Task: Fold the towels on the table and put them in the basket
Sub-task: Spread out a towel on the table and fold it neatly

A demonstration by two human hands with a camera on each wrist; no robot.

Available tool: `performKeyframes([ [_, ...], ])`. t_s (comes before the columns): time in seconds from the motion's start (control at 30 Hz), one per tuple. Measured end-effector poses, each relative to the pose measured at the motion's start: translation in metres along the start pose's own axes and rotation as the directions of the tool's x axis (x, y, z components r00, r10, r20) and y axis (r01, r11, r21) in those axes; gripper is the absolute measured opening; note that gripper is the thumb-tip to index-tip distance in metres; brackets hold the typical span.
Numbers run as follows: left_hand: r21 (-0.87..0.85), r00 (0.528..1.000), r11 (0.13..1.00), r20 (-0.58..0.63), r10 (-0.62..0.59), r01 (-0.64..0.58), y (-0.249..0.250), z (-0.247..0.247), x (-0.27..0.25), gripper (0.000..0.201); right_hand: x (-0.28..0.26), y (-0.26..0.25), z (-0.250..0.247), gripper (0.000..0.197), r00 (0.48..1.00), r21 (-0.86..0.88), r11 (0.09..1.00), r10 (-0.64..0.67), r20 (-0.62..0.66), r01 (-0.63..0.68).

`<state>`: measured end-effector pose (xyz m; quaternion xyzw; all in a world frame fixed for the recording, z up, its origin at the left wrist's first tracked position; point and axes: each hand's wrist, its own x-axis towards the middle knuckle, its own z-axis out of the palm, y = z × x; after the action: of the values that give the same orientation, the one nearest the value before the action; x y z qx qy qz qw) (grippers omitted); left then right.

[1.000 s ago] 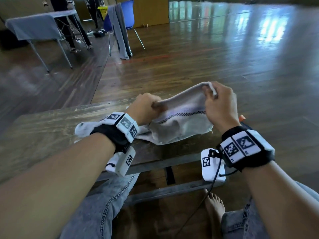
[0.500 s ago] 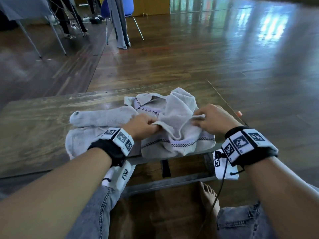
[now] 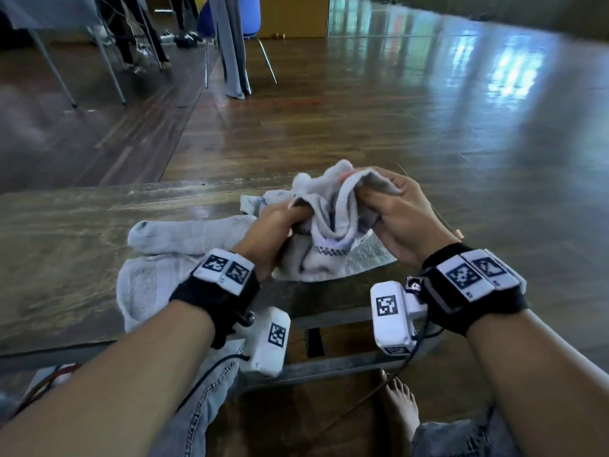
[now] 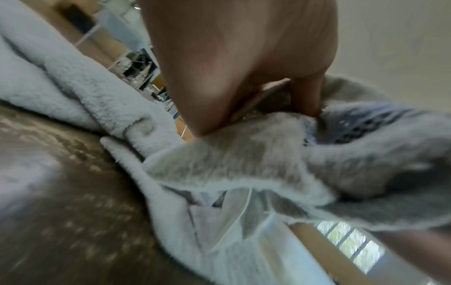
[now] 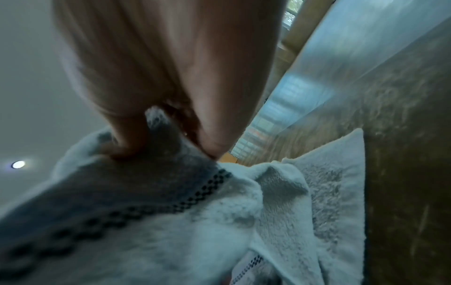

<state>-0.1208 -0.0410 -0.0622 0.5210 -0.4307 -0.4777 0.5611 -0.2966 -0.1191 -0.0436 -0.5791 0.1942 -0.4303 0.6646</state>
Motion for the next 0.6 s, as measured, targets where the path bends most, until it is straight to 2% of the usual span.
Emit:
performKeyframes([
  [0.07,-0.073,0.996,0.994,0.04,-0.084,0.087,0.011,-0.012,0.001,0.023,0.003,-0.002,0.01,0.009,0.998,0.002,0.999,-0.047,-0.032,0.047],
  [0.1,-0.049,0.998,0.997,0.007,-0.066,0.066,0.017,-0.017,0.002,0.022,0.005,-0.003,0.014,0.01,0.996,-0.103,0.992,-0.073,-0.052,0.067],
  [0.17,0.027,0.997,1.0,-0.075,0.013,-0.011,0.028,-0.027,0.002,0.018,0.009,-0.002,0.022,0.013,0.995,-0.379,0.924,-0.081,-0.051,0.056],
  [0.2,0.07,0.995,0.997,-0.091,0.042,-0.036,0.032,-0.033,0.001,0.023,0.011,-0.001,0.026,0.014,0.998,-0.45,0.893,-0.041,-0.042,0.017],
  [0.23,0.117,0.995,0.992,-0.077,0.064,-0.055,0.035,-0.04,0.0,0.029,0.012,0.0,0.031,0.013,0.999,-0.445,0.894,0.027,-0.032,-0.039],
  [0.3,0.218,0.997,0.973,0.015,0.073,-0.075,0.041,-0.053,-0.006,0.036,0.012,0.005,0.043,0.013,0.984,-0.351,0.923,0.178,0.024,-0.158],
  [0.37,0.331,0.994,0.938,0.064,0.086,-0.102,0.052,-0.07,-0.007,0.042,0.021,0.007,0.058,0.01,0.974,-0.402,0.9,0.214,0.068,-0.17],
  [0.47,0.556,0.967,0.805,-0.009,0.255,-0.208,0.088,-0.096,0.016,0.041,0.069,-0.004,0.082,0.007,0.999,-0.524,0.852,0.028,0.02,-0.013],
  [0.53,0.641,0.902,0.71,-0.061,0.428,-0.293,0.118,-0.111,0.042,0.027,0.116,-0.023,0.101,0.01,0.986,-0.579,0.804,-0.168,-0.003,0.136],
  [0.6,0.66,0.824,0.651,-0.084,0.561,-0.375,0.15,-0.124,0.066,0.017,0.162,-0.046,0.121,0.003,0.939,-0.65,0.705,-0.341,0.041,0.284],
])
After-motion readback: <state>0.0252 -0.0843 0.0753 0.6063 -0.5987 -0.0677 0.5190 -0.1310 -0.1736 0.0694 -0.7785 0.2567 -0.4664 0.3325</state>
